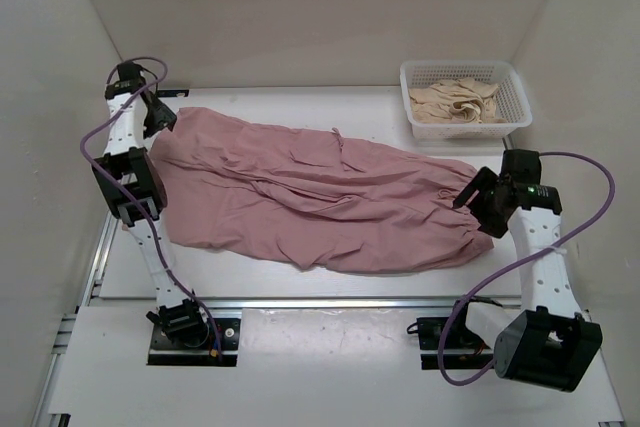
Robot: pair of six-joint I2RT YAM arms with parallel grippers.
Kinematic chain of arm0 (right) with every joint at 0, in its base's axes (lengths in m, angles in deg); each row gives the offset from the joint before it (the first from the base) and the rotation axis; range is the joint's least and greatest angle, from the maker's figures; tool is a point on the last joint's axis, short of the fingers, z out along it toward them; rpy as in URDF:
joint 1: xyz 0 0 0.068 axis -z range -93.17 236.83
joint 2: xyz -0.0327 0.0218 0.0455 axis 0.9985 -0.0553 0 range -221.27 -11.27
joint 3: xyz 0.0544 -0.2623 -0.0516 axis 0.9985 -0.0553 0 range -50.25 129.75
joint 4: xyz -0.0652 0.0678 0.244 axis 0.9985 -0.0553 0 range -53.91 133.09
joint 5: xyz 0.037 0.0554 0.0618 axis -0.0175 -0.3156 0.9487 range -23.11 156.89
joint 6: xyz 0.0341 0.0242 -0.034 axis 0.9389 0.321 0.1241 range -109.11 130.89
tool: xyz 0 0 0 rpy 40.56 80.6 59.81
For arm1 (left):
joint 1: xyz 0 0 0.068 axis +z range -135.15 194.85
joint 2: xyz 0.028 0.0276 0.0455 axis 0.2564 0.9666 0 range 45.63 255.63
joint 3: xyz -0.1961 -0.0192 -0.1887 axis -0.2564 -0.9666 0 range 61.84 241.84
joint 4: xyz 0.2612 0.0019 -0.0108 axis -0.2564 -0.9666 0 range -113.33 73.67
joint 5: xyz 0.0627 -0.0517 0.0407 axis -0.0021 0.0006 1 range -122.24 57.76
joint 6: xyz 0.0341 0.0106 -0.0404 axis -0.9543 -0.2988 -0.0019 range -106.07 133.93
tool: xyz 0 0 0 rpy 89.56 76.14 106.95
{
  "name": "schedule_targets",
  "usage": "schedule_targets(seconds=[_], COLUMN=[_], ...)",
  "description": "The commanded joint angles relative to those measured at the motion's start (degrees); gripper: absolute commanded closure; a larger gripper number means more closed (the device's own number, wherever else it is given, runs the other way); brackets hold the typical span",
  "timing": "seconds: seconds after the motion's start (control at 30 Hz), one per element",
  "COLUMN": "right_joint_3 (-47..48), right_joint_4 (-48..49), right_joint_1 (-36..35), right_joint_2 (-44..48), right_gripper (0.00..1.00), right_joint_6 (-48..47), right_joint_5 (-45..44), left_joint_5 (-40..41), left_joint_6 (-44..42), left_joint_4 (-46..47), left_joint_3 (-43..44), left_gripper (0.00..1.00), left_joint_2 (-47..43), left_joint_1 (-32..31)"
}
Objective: Fold and stack the trousers
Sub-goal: Flatten the trousers out
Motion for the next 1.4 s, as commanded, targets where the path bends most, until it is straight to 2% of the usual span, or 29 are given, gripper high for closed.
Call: schedule_targets(seconds=[0.0,0.13,0.17,0.2,0.3,0.37,0.47,0.5,0.53,0.6,0.7,0.8,0.87,0.9,0.97,1.07,1.23,1.37], right_joint_3=[1.36,0.21,0.21,0.21,-0.32,-1.63,-5.48,-6.72,-7.95,-11.72,-14.55,-17.8,-19.21,-19.83,-19.83,-19.83,-22.28,-23.87], right_joint_4=[-1.2,-2.34,-2.95,-2.96,-3.57,-3.57,-4.18,-4.19,-4.8,-5.33,-7.7,-9.37,-9.37,-9.37,-7.88,-7.01,-2.27,2.56], right_joint_1=[0.12,0.12,0.12,0.12,0.12,0.12,0.12,0.12,0.12,0.12,0.12,0.12,0.12,0.12,0.12,0.12,0.65,0.65], right_joint_2=[2.83,6.43,7.74,8.27,9.94,10.64,11.35,12.05,13.1,14.25,16.97,19.08,20.31,20.84,21.73,21.73,17.69,14.53], right_gripper=[0.18,0.18,0.18,0.18,0.18,0.18,0.24,0.33,0.36,0.42,0.48,0.61,0.63,0.62,0.46,0.31,0.3,0.31], right_joint_6=[-1.37,-1.37,-1.37,-1.37,-2.6,-3.21,-1.11,0.64,1.53,4.15,6.27,7.86,9.0,9.7,10.85,12.16,14.36,16.56], right_joint_5=[1.48,4.11,4.72,4.73,7.8,9.73,13.25,14.21,15.18,17.91,18.62,15.46,13.61,13.61,11.24,6.58,5.78,2.98], left_joint_5=[0.71,1.85,-0.5,-2.61,-9.89,-12.37,-17.21,-17.22,-17.22,-17.22,-17.23,-15.2,-16.6,-16.6,-16.08,-15.29,-17.13,-17.22], left_joint_6=[-0.38,0.23,0.93,0.94,1.99,2.87,4.63,5.41,6.72,7.43,7.44,7.44,6.92,6.91,6.22,5.59,5.07,3.93], left_joint_4=[-2.62,-1.48,-0.96,1.05,2.56,3.7,5.1,6.24,6.25,8.09,9.33,9.86,9.86,9.86,9.86,9.86,9.86,9.25], left_joint_3=[-6.04,-24.4,-28.7,-37.8,-52.76,-58.6,-68.1,-69.78,-72.23,-73.13,-70.6,-65.15,-61.82,-61.01,-58.3,-55.3,-49.15,-45.8], left_gripper=[0.0,0.01,0.04,0.06,0.09,0.1,0.1,0.1,0.1,0.1,0.1,0.1,0.1,0.1,0.1,0.1,0.11,0.1], left_joint_2=[-13.37,-26.66,-29.48,-34.9,-41.44,-45.84,-49.96,-50.5,-50.51,-51.13,-46.22,-38.86,-35.5,-32.78,-29.78,-23.98,-18.08,-20.79], left_joint_1=[-0.28,0.95,2.78,3.93,6.75,6.75,6.23,6.23,5.44,5.44,5.44,5.44,5.44,4.91,4.91,4.91,4.91,4.91])
